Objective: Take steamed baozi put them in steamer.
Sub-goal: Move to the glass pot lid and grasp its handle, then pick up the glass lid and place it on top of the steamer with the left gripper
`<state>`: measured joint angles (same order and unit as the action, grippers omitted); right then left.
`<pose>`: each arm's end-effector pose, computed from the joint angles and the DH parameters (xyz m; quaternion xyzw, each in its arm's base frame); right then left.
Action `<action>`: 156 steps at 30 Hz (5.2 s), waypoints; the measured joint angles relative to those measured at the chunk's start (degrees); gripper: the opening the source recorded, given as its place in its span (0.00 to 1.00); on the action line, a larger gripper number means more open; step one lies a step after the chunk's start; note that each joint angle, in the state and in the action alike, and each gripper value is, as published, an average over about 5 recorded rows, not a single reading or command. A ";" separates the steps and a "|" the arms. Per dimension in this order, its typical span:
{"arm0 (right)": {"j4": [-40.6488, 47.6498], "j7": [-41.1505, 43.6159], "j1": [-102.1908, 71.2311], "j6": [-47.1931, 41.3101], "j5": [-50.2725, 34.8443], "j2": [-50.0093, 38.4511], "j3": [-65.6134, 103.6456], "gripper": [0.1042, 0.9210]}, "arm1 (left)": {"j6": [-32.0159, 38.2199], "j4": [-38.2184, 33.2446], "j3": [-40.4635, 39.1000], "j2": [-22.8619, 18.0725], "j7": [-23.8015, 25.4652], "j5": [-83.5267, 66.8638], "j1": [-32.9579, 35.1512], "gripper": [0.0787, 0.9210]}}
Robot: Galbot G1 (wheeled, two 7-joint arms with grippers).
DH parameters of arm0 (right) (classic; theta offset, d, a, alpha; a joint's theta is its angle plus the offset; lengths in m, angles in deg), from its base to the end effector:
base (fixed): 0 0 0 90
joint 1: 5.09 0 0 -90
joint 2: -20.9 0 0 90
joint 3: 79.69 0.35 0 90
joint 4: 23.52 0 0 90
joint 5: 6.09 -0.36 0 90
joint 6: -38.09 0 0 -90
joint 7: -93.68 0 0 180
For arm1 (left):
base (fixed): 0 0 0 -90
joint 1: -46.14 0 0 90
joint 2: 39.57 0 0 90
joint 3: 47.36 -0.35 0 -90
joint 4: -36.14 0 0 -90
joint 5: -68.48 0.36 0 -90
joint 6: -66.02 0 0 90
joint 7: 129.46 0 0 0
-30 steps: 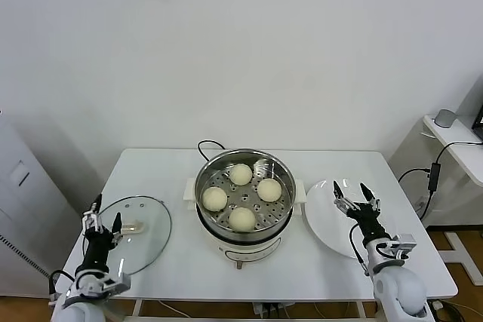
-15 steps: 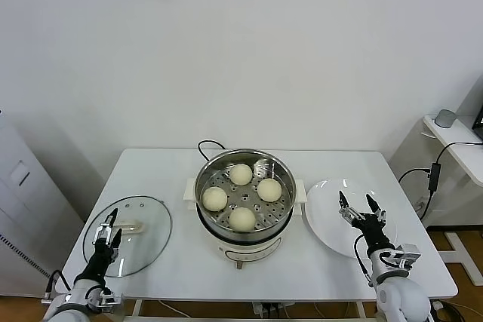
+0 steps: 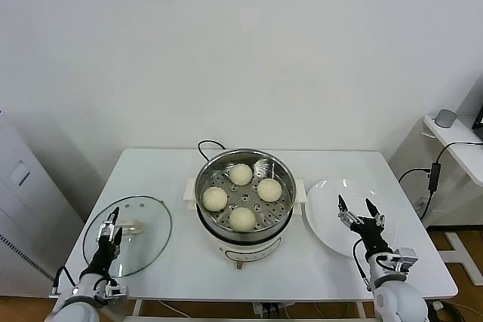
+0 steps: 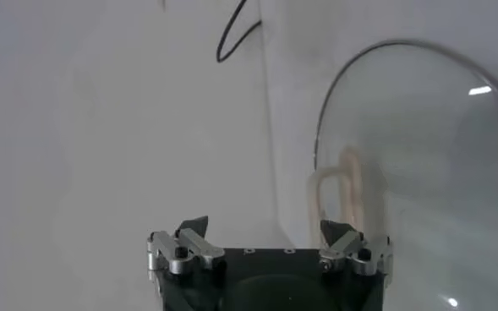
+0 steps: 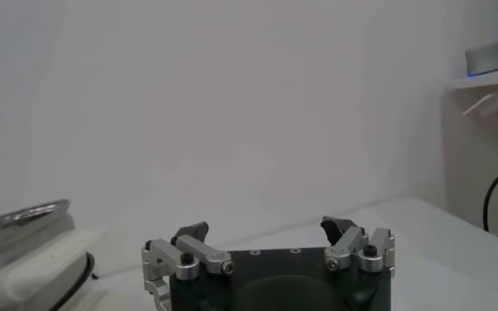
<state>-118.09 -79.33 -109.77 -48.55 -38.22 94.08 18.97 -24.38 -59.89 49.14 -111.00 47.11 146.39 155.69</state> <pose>0.2692 -0.1447 -0.3723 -0.0114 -0.9923 -0.1216 0.0230 0.2405 0.1378 -0.3857 -0.0303 -0.6560 -0.7504 0.0749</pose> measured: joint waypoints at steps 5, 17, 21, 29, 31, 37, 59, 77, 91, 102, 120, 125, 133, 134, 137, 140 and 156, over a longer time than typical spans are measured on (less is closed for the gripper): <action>0.26 -0.03 0.01 0.06 0.24 0.21 0.03 0.88 | -0.98 1.39 -0.30 -0.12 0.14 0.55 -1.09 0.88; 0.96 -0.11 -0.30 0.70 0.57 0.67 0.09 0.88 | -1.86 4.40 -0.42 -0.49 0.00 1.39 -3.53 0.88; 1.01 -0.17 -0.37 0.76 0.68 0.89 0.12 0.88 | -1.94 5.32 -0.51 -0.80 -0.10 1.86 -4.44 0.88; 1.24 -0.23 -0.57 1.14 1.29 1.24 0.19 0.88 | -2.13 7.48 -0.66 -1.44 -1.12 2.39 -6.41 0.88; 1.26 -0.23 -0.64 1.19 1.34 1.28 0.19 0.88 | -2.17 8.01 -0.73 -1.56 -1.41 2.49 -6.91 0.88; 1.48 -0.23 -0.70 1.40 1.46 1.37 0.19 0.88 | -2.22 9.48 -0.91 -1.78 -2.30 2.63 -8.25 0.88; 1.62 -0.11 -1.17 1.70 1.92 1.66 0.39 0.88 | -1.26 14.69 -1.27 -2.18 -4.56 2.52 -11.64 0.79; 1.88 -0.13 -0.82 1.59 2.29 1.90 0.39 0.88 | -0.47 17.94 -1.34 -1.96 -4.56 2.39 -13.07 0.17; 1.95 -0.23 0.00 1.36 2.30 2.02 0.58 0.88 | -5.22 12.22 -1.77 -2.31 -1.64 -0.13 -10.49 0.07; 1.69 -0.24 0.06 1.21 1.73 1.99 0.60 0.88 | -24.50 -4.41 -4.90 -4.07 4.50 -0.64 -6.13 0.06; 1.34 -0.28 -0.52 0.80 1.47 1.71 1.18 0.88 | -40.57 -19.19 -15.34 -11.99 22.21 18.30 -11.43 0.06; 1.11 -0.28 -0.90 0.49 1.71 1.90 1.72 0.88 | -41.76 -19.89 -18.60 -15.20 25.14 21.75 -13.86 0.06; 1.05 -0.27 -1.48 0.04 2.48 2.61 3.05 0.88 | -41.82 -18.17 -25.38 -19.41 27.48 25.62 -18.91 0.06; 1.03 -0.27 -1.59 -0.02 2.57 2.74 3.25 0.88 | -41.82 -17.71 -26.39 -19.75 27.60 25.79 -19.56 0.06; 0.98 -0.26 -1.93 -0.08 2.74 3.11 3.81 0.88 | -41.81 -16.01 -29.59 -20.46 27.74 25.75 -21.61 0.06; 0.98 -0.25 -2.34 -0.05 2.94 3.46 4.37 0.88 | -41.80 -14.13 -32.78 -20.66 27.41 24.55 -23.53 0.06; 0.72 -0.08 -3.72 0.25 3.73 5.00 5.72 0.88 | -41.79 -8.56 -43.38 -20.70 23.53 13.07 -27.58 0.06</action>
<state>-117.36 -79.41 -113.48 -48.30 -34.49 99.08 24.69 -66.17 -68.45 5.76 -131.70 70.64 159.47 128.11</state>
